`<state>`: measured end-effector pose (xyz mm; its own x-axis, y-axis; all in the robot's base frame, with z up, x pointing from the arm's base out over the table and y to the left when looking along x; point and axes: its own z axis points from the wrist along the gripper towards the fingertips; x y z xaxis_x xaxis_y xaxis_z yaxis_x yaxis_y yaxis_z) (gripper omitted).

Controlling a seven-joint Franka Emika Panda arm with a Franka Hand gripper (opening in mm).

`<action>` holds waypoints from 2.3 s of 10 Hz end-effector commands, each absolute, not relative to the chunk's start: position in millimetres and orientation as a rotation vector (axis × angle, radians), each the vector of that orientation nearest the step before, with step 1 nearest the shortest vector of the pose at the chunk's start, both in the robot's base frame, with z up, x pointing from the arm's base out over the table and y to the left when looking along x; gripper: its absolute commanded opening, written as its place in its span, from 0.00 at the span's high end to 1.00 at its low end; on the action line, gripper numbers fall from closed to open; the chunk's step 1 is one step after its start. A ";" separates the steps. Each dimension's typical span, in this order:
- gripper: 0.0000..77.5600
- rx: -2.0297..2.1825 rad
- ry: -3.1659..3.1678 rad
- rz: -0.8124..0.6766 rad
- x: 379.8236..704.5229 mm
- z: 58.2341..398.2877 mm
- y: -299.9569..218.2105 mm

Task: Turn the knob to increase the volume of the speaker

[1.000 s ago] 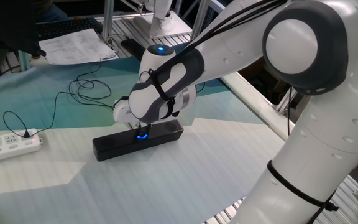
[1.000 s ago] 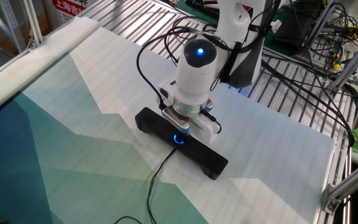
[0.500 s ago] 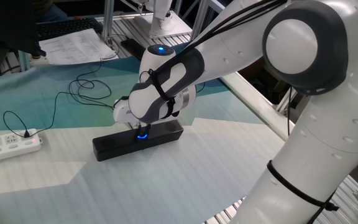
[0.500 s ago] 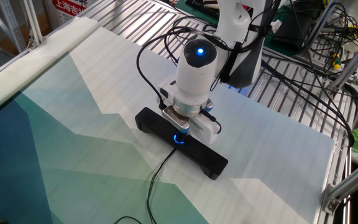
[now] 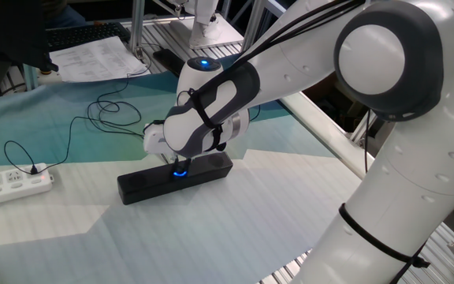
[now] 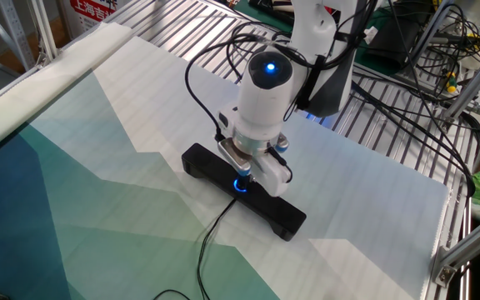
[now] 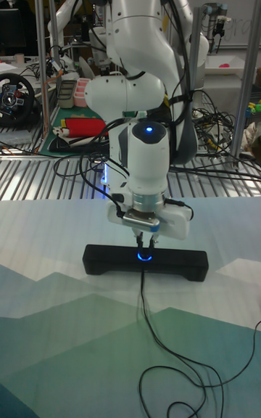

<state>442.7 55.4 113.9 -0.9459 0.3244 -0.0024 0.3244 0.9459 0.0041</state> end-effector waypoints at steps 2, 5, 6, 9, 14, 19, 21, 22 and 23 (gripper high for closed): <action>0.99 0.757 3.029 0.010 442.5 115.8 58.3; 0.99 0.825 3.012 0.010 442.5 115.8 58.3; 0.99 0.851 3.006 0.010 442.5 115.8 58.3; 0.99 0.982 2.970 0.010 442.5 115.8 58.3; 0.99 1.185 2.891 0.004 442.5 115.8 58.3; 0.99 1.400 2.789 0.000 442.5 115.8 58.3; 0.99 1.456 2.760 -0.002 442.5 115.8 58.3; 0.99 1.484 2.744 -0.002 442.5 115.8 58.3; 0.99 1.502 2.734 -0.004 442.5 115.8 58.3</action>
<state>441.8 58.0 115.0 -0.5523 0.8334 -0.0181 0.8335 0.5525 0.0073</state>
